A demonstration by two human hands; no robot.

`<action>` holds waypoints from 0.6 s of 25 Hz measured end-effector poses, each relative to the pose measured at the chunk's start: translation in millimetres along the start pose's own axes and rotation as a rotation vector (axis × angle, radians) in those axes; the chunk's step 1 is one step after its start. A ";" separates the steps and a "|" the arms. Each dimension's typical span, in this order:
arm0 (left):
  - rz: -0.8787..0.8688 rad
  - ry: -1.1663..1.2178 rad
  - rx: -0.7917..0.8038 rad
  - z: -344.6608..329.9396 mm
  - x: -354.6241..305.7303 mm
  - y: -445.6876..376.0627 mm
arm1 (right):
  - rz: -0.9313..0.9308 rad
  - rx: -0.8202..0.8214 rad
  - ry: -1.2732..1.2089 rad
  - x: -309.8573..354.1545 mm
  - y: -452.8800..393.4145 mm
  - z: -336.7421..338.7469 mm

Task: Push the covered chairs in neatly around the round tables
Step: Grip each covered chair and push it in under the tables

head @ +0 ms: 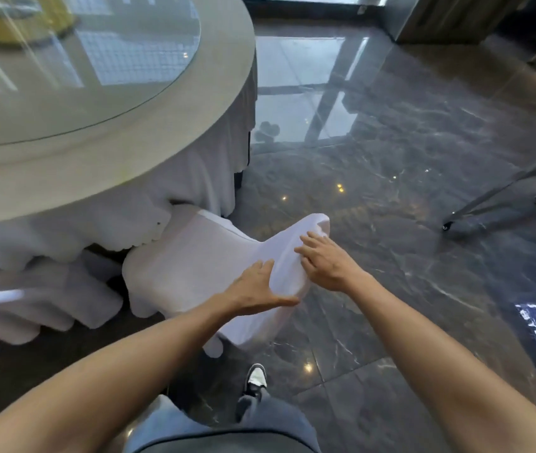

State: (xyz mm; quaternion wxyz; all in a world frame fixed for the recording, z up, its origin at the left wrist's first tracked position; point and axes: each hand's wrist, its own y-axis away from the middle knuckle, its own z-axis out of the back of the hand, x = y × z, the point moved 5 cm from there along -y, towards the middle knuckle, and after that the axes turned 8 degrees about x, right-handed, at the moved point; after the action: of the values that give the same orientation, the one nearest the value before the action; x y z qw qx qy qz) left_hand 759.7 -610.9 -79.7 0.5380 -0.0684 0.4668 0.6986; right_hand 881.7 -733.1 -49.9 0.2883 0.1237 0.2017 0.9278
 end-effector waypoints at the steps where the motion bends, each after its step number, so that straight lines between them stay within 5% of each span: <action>1: 0.014 0.015 0.024 -9.2 -8.4 -3.4 | 0.031 0.039 -0.030 -5.9 -1.7 1.8; 7: 0.129 -0.053 0.052 -53.5 -17.4 -11.9 | 0.319 0.197 0.369 -26.2 -20.3 2.8; 15: 0.134 0.007 -0.021 -18.8 18.8 8.4 | 0.250 0.082 0.278 8.4 -59.9 -0.4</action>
State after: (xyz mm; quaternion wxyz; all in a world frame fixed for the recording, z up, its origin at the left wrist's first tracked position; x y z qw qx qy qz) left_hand 737.5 -611.5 -96.6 0.4878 -0.0450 0.4649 0.7375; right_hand 903.9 -683.2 -76.0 0.1350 0.0298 0.2603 0.9556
